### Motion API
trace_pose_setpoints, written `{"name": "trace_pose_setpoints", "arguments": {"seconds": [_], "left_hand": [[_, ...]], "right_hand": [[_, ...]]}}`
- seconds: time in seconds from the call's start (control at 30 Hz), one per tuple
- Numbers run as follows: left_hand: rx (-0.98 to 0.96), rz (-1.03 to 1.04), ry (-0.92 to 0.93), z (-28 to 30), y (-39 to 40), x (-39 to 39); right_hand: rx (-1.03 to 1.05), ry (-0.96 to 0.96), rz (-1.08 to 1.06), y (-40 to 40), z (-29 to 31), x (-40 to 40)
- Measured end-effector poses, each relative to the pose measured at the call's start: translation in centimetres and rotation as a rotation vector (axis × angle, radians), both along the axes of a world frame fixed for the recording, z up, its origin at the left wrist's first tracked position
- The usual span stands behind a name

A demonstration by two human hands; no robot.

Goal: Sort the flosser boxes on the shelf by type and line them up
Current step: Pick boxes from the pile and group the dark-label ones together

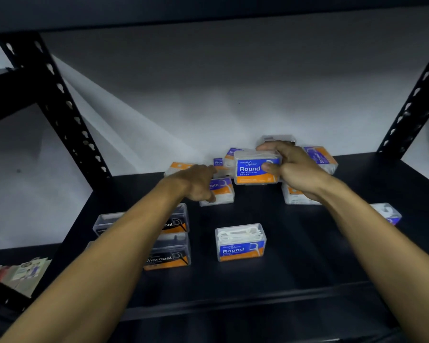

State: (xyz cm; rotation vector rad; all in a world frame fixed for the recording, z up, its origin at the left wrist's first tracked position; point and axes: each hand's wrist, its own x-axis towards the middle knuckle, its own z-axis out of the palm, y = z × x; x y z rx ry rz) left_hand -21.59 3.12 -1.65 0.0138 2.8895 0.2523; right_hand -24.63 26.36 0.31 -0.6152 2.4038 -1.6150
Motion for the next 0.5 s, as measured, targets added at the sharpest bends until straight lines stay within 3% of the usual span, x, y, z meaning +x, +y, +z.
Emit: {"name": "trace_pose_setpoints", "arguments": {"seconds": [0.3, 0.5], "left_hand": [[-0.079, -0.038, -0.043, -0.3, 1.1, -0.4], [-0.036, -0.027, 0.107, 0.3, 2.5, -0.1]], "right_hand": [[0.011, -0.015, -0.011, 1.7, 0.1, 0.6], [0.034, -0.013, -0.037, 3.1, 0.4, 1.1]]}}
